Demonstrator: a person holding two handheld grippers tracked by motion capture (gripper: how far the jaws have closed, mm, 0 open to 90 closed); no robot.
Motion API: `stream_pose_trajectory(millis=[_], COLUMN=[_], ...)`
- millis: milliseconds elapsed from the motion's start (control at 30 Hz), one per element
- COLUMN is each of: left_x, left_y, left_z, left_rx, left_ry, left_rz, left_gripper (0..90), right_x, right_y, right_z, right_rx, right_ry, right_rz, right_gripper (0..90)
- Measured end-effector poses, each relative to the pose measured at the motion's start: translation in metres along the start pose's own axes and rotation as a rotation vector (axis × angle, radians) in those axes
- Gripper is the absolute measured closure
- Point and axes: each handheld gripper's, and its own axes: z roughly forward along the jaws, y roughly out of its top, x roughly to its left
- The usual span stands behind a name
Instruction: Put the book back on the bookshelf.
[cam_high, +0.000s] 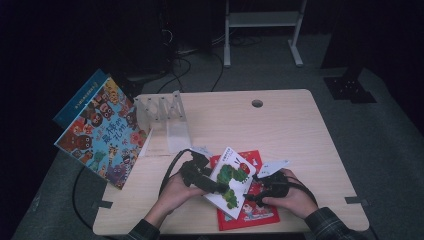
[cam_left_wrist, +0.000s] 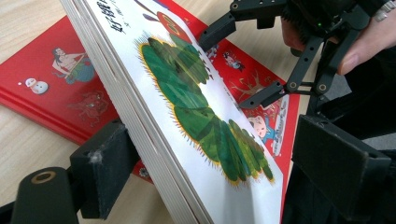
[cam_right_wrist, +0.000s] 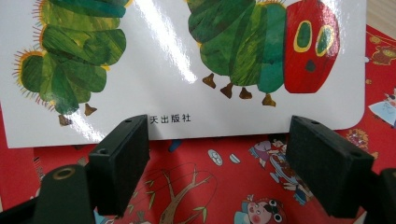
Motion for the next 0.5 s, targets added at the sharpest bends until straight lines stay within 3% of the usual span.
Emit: stream_pose_trajectory(millis=[267, 500], left_x=[0.0, 0.002], left_y=[0.007, 0.012], left_z=[0.006, 0.004], left_rx=[0.031, 0.038], left_ry=[-0.016, -0.023], left_rz=[-0.011, -0.028], left_gripper=[14.5, 25.8], right_x=[0.0, 0.0], right_y=[0.0, 0.0], right_z=[0.0, 0.0], right_rx=[0.0, 0.0], right_ry=[0.0, 0.0], right_rz=[-0.002, -0.003], right_gripper=[20.2, 20.1])
